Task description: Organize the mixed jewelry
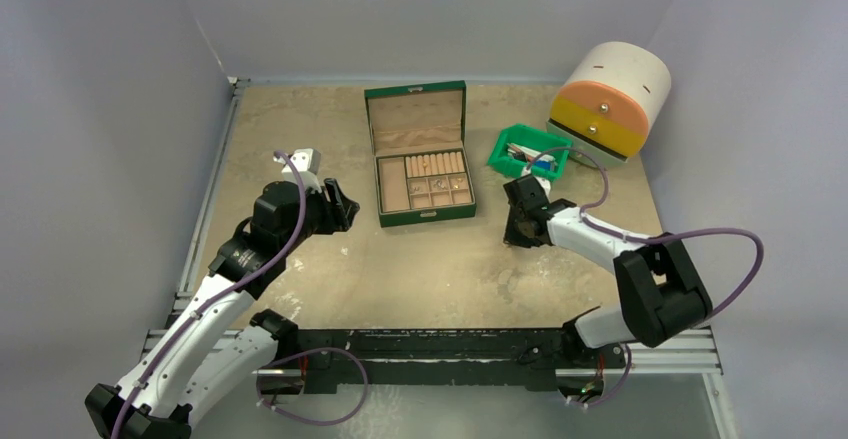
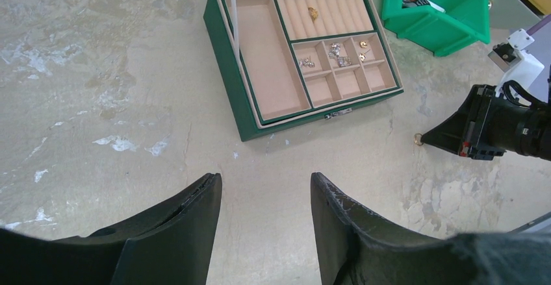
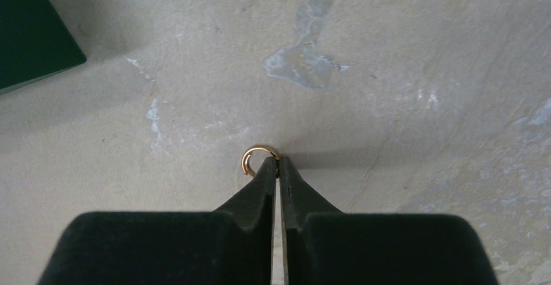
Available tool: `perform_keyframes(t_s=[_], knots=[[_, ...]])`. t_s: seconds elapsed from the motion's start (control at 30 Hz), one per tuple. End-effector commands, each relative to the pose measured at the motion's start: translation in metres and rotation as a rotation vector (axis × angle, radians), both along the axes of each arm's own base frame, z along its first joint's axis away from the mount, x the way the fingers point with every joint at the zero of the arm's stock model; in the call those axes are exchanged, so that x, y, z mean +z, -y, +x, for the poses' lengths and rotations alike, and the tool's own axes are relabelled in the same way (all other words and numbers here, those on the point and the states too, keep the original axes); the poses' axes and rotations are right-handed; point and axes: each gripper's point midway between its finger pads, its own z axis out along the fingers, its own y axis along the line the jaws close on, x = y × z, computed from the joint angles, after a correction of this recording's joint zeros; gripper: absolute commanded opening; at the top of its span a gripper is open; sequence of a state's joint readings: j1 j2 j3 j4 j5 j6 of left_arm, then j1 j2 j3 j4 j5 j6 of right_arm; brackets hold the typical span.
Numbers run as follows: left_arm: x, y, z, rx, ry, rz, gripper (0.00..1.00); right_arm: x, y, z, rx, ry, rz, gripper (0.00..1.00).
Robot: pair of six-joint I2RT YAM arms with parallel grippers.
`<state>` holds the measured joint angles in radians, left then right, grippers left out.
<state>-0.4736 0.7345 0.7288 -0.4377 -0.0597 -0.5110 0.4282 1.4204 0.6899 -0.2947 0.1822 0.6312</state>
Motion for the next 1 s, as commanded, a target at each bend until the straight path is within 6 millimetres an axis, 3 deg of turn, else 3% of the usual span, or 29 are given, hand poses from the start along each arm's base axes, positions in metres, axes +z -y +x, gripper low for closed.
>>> perform_keyframes(t_s=[0.0,0.3,0.63,0.97], knots=[[0.02,0.0,0.004,-0.001,0.062,-0.001,0.52,-0.027,0.003,-0.036,0.012,-0.156,-0.084,0.03],[0.021,-0.002,0.003,0.008,0.064,-0.005,0.52,-0.014,-0.022,-0.031,0.065,-0.121,-0.06,0.0],[0.02,0.006,0.0,-0.025,0.044,-0.032,0.52,0.029,-0.05,-0.026,0.122,-0.024,0.019,0.0],[0.024,0.01,-0.007,-0.031,0.023,-0.089,0.51,0.073,-0.101,-0.025,0.243,0.069,0.066,0.0]])
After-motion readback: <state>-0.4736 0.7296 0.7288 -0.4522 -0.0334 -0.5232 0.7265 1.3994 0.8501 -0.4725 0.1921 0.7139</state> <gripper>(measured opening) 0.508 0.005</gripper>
